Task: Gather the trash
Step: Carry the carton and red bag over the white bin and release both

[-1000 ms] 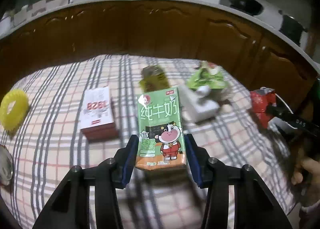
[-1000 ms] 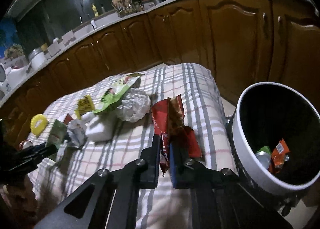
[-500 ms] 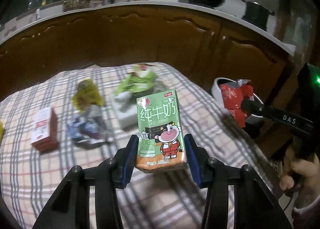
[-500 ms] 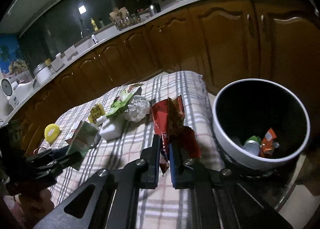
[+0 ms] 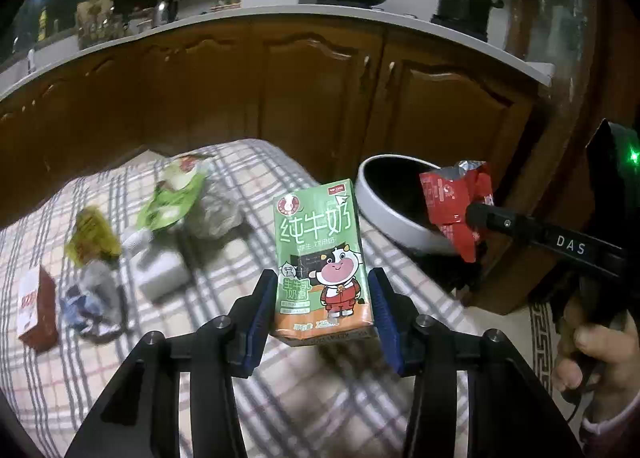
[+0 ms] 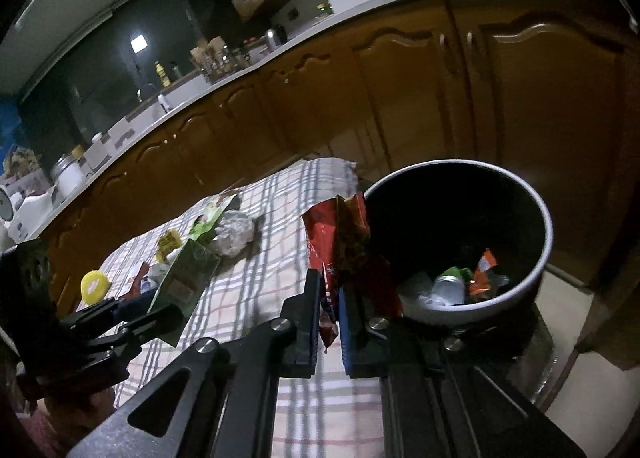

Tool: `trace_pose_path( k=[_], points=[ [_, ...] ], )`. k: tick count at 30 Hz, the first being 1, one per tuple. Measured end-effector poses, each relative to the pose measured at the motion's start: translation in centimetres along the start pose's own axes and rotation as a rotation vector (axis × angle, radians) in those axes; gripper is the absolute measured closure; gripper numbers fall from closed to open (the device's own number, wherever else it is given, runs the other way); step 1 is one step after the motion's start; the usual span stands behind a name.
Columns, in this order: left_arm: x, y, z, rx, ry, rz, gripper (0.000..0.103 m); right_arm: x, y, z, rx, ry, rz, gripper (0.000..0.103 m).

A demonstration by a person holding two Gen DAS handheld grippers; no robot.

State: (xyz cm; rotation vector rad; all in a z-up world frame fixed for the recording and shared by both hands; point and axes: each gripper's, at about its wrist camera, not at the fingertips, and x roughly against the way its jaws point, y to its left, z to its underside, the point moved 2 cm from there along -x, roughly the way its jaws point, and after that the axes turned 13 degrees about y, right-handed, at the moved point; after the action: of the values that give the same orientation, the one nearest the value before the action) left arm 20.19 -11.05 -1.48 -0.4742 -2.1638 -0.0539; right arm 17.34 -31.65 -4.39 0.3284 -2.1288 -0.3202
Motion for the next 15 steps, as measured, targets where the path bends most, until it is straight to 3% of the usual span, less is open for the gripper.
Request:
trace_pose_path(
  k=[15],
  points=[
    [-3.9,-3.5,-3.9,-0.07,0.015,0.018,0.058,1.2,-5.0,-0.8,-0.088,-0.032,0.048,0.095]
  ],
)
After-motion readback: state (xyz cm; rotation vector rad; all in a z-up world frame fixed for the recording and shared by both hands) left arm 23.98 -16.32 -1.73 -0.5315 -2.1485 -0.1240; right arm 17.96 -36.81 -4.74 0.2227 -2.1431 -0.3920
